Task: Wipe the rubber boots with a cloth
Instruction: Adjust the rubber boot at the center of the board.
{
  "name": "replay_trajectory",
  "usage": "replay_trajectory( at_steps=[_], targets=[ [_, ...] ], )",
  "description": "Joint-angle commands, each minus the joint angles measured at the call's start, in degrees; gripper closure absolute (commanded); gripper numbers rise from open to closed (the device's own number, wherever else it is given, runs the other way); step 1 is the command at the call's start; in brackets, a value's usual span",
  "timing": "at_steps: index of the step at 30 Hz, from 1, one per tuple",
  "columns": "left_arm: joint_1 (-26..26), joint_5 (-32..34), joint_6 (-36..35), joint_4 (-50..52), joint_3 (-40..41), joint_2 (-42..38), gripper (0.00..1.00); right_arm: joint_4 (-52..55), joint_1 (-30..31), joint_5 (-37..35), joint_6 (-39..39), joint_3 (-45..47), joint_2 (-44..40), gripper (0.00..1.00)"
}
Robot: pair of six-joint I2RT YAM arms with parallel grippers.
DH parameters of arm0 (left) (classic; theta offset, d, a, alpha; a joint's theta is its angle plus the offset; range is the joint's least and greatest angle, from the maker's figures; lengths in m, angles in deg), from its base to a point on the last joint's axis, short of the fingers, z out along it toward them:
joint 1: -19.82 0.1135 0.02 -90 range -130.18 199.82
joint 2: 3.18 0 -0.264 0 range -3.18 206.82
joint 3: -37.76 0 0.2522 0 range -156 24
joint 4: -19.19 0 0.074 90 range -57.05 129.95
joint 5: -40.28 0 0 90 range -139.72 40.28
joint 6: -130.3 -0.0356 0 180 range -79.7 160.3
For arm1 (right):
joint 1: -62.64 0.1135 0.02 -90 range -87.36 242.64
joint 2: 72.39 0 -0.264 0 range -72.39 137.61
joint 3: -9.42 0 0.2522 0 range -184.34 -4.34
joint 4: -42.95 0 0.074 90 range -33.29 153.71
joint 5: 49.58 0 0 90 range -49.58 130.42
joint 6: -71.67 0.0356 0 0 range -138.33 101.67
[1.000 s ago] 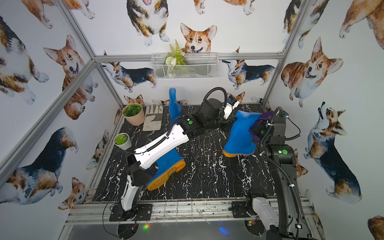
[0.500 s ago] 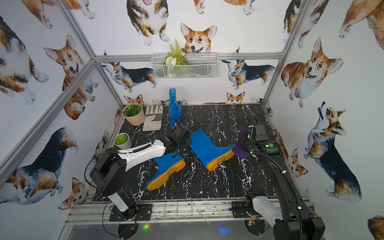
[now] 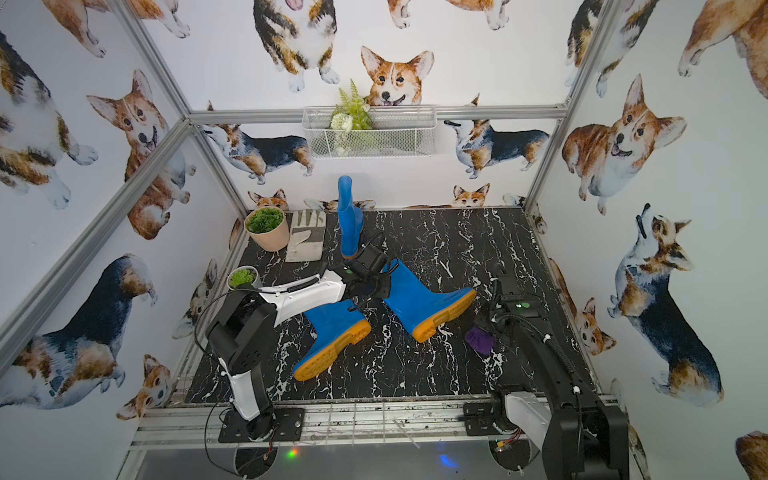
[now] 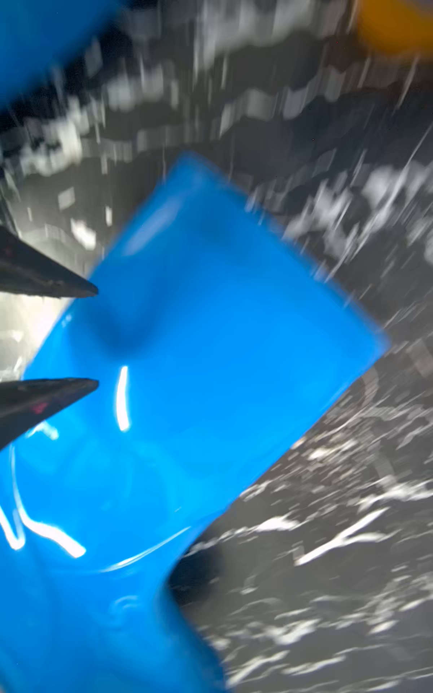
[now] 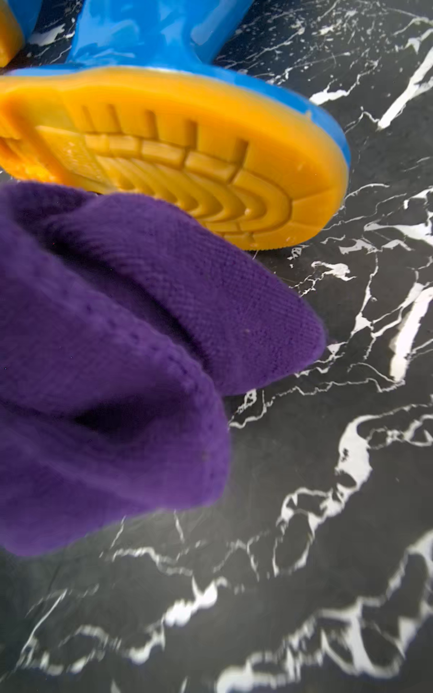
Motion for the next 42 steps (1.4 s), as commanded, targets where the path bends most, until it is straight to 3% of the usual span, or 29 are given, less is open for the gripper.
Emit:
replay_trajectory(
  at_steps=[1,8,10,12,19,24,26,29,32,37,42],
  targets=[
    [-6.27,-3.34,0.07,-1.77,-2.92,3.15,0.63,-7.70,-1.95,6.21,-2.04,-3.28,7.66,1.00],
    [-17.99,-8.24,1.71,-2.29,-13.20,11.40,0.63,-9.71,-3.50,13.75,-9.09,-17.25,24.67,1.00],
    [-20.59,-5.86,-1.52,3.04,-18.66,12.52,0.63,-8.84,-3.26,16.09,-9.77,-21.73,29.04,1.00],
    [-20.99,-3.81,-2.26,4.68,-19.15,11.25,0.63,-6.66,-2.92,14.40,-10.25,-24.66,30.40,1.00],
    [-14.17,1.15,3.44,4.35,-6.18,-2.53,0.59,-3.78,-2.97,9.49,-10.90,-23.92,24.81,1.00],
    [-8.17,0.65,9.76,3.49,8.42,-15.50,0.56,-4.27,-2.56,9.38,-8.61,-15.69,18.25,1.00],
    [-8.17,-0.85,10.87,3.25,13.21,-19.19,0.56,-3.93,-2.53,7.92,-7.68,-12.09,15.64,1.00],
    [-8.74,-8.33,12.10,0.15,19.33,-21.18,0.57,-2.19,-2.55,4.45,-6.31,-7.47,11.72,1.00],
    [-11.86,-8.66,12.07,2.71,21.71,-21.75,0.59,-0.57,-2.74,3.13,-5.46,-4.76,8.40,1.00],
    [-14.17,-9.24,13.29,5.32,26.38,-23.33,0.59,0.78,-2.96,4.40,-3.56,-1.88,5.91,1.00],
    [-15.09,-14.83,14.34,1.24,30.50,-25.27,0.58,-0.16,-2.99,7.29,-1.07,1.90,4.68,1.00]
  ],
)
